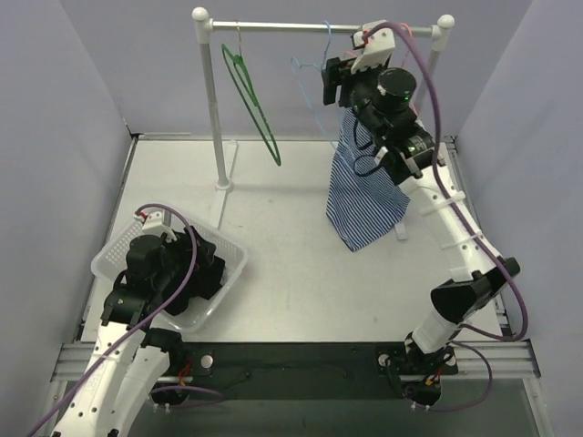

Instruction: Remove the tank top from the hanger

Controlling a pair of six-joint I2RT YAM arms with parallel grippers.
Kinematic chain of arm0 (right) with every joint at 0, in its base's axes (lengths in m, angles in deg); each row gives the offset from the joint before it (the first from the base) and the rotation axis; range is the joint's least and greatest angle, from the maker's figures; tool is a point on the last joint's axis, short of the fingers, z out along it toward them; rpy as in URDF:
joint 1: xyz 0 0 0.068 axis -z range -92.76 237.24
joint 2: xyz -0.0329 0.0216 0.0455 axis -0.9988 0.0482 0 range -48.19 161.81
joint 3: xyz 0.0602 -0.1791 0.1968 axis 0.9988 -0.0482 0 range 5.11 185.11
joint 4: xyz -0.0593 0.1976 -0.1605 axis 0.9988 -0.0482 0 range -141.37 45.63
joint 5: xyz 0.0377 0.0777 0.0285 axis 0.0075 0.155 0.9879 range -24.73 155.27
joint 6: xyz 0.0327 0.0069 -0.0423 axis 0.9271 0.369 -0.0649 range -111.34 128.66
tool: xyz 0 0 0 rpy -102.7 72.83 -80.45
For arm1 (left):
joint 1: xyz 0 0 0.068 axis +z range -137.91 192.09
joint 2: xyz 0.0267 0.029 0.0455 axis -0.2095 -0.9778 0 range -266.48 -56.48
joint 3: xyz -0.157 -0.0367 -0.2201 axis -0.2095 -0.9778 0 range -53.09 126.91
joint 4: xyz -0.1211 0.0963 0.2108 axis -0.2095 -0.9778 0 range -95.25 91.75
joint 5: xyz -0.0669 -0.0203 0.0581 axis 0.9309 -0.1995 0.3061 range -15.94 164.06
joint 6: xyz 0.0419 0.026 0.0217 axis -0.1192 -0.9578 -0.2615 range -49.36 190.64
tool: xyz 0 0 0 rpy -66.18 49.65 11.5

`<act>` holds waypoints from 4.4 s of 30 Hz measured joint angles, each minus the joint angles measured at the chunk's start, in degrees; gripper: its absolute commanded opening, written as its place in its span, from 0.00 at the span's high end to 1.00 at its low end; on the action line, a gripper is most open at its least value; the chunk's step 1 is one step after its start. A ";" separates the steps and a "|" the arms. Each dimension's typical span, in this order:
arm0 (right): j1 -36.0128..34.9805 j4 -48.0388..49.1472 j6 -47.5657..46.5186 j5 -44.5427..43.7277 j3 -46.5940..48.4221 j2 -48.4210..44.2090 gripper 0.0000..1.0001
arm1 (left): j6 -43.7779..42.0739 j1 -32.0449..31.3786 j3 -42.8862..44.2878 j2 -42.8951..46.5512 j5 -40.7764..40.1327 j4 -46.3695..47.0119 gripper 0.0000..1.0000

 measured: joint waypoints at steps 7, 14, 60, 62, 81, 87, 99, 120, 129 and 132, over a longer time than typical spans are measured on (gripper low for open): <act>4.66 -5.66 -0.31 3.15 -0.22 -9.64 0.41 | 0.00 0.00 0.00 0.00 0.24 0.24 0.03; 13.94 -11.61 0.90 7.06 -0.20 -11.72 0.44 | 0.00 0.00 -0.02 0.00 0.33 0.26 0.03; 27.21 -10.93 5.77 21.88 -9.46 -8.20 1.00 | -0.63 0.00 -0.63 -1.05 3.15 2.25 0.03; 26.95 -10.78 6.25 21.90 -9.46 -8.35 1.00 | -0.66 0.00 -0.74 -1.14 3.28 2.34 0.03; 24.02 -13.64 11.47 21.00 -25.09 -22.93 1.00 | -1.33 0.00 -1.84 -0.42 7.72 4.24 0.03; 21.38 -15.50 12.24 18.99 -34.21 -29.83 1.00 | -1.38 0.00 -2.32 -0.11 9.44 5.49 0.03; 17.00 -23.10 14.67 16.85 -53.51 -50.99 1.00 | -2.01 -0.02 -2.36 0.33 13.38 5.81 0.03; 16.33 -33.29 20.68 49.24 -58.25 -63.21 1.00 | 5.75 -0.70 -5.35 9.73 32.52 25.09 0.14; 14.12 -20.39 32.20 61.05 -60.11 -63.01 1.00 | 10.75 -4.57 -3.28 -0.20 37.42 35.85 0.18; 12.13 -16.63 35.08 61.83 -61.22 -61.94 1.00 | 10.49 -9.55 -1.07 -2.10 36.15 37.38 0.18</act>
